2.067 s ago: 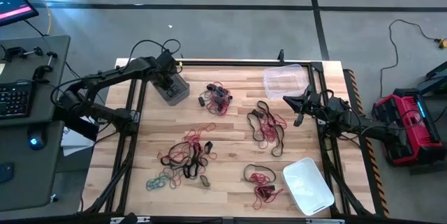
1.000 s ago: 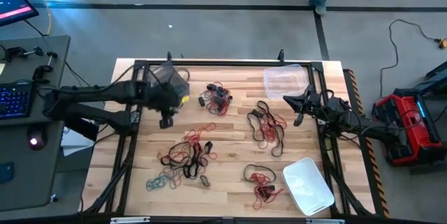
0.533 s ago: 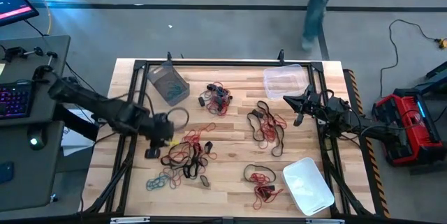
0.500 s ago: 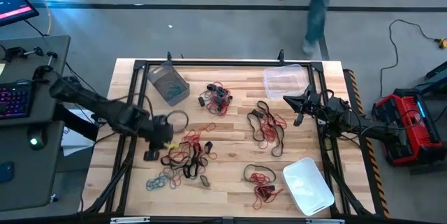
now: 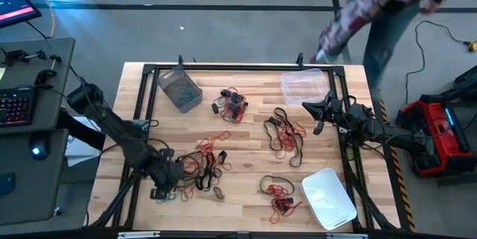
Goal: Sort rubber bands into baskets
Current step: Put the blue rubber band into the black bin
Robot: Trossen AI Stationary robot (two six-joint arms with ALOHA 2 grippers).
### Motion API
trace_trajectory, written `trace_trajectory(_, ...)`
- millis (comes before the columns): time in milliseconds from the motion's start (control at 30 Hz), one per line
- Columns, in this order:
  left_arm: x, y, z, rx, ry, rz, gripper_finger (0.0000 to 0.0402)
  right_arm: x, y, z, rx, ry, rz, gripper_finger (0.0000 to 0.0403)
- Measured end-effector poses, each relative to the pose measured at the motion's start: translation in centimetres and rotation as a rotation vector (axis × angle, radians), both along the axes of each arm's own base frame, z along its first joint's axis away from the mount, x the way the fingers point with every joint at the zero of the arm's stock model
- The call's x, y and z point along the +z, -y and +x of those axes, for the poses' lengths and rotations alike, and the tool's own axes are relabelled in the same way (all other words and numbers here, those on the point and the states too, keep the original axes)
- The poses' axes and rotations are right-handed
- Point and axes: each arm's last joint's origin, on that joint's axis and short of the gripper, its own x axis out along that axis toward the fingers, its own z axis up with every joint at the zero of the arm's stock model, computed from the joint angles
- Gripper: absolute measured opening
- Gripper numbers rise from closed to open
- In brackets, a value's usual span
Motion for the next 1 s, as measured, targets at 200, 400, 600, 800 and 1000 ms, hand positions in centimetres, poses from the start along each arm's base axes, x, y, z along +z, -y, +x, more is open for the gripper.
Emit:
trace_trajectory(200, -1.7, 1.5, 0.2, 0.023, -0.054, -0.013, 0.014, 0.0, 0.0, 0.0, 0.0, -0.001, -0.003, 0.0)
trace_trajectory(400, -3.6, 2.8, 0.0, -0.006, -0.132, 0.008, 0.0147, 0.0, 0.0, 0.0, -0.002, -0.009, -0.023, 0.0)
trace_trajectory(600, -4.5, 3.3, -0.2, 0.01, -0.166, 0.036, 0.0133, 0.0, 0.0, 0.0, -0.002, -0.01, -0.024, 0.0)
trace_trajectory(800, -4.7, 3.5, 0.0, 0.011, -0.138, 0.023, 0.0105, 0.0, 0.0, 0.0, -0.003, -0.01, -0.024, 0.0)
trace_trajectory(1000, -5.5, 3.3, -0.2, 0.037, -0.137, 0.015, 0.009, 0.0, 0.0, 0.0, -0.003, -0.009, -0.024, 0.0)
